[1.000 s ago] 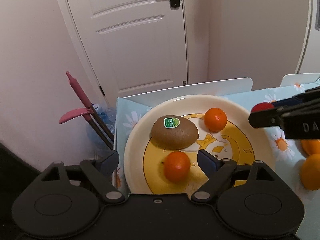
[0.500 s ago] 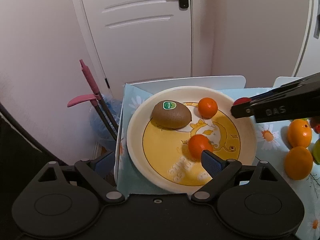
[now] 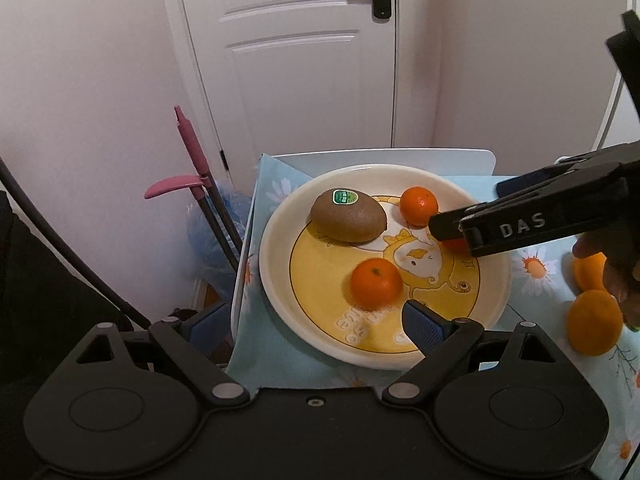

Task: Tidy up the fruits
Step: 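Release the tangerine into the bowl while the right gripper releases the tomato, then move both open grippers back over the remaining fruit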

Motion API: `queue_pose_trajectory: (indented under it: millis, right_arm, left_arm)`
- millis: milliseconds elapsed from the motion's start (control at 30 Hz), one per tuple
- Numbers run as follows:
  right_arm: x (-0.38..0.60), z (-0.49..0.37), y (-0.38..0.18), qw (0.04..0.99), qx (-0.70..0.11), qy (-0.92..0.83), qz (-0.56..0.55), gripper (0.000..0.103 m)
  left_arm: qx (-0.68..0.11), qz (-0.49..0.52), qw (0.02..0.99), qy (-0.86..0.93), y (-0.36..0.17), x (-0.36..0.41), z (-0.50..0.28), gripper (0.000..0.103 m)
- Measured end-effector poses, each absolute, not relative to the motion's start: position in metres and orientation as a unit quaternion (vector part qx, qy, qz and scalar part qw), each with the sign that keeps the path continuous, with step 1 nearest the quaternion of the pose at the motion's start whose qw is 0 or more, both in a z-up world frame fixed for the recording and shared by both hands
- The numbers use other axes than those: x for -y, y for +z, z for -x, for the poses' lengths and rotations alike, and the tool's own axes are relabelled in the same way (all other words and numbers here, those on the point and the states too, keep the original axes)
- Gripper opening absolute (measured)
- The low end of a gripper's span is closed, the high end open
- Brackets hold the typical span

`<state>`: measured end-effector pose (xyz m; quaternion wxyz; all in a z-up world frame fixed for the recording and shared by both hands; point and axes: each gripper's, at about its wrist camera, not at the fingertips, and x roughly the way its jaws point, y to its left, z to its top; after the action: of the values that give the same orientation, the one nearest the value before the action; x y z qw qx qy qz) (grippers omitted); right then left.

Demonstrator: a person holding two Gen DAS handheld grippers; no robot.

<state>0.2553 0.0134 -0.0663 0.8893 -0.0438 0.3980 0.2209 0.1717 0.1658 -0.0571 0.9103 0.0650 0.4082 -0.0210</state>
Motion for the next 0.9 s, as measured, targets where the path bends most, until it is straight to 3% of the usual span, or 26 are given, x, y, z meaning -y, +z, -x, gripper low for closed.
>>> queue_pose_trajectory:
  millis: [900]
  right_arm:
    - [0.072,-0.179,0.017,0.926,-0.353,0.135,0.001,0.103]
  left_arm:
    - [-0.342,-0.058,0.936,-0.057,0.001,-0.155,-0.138,0.095]
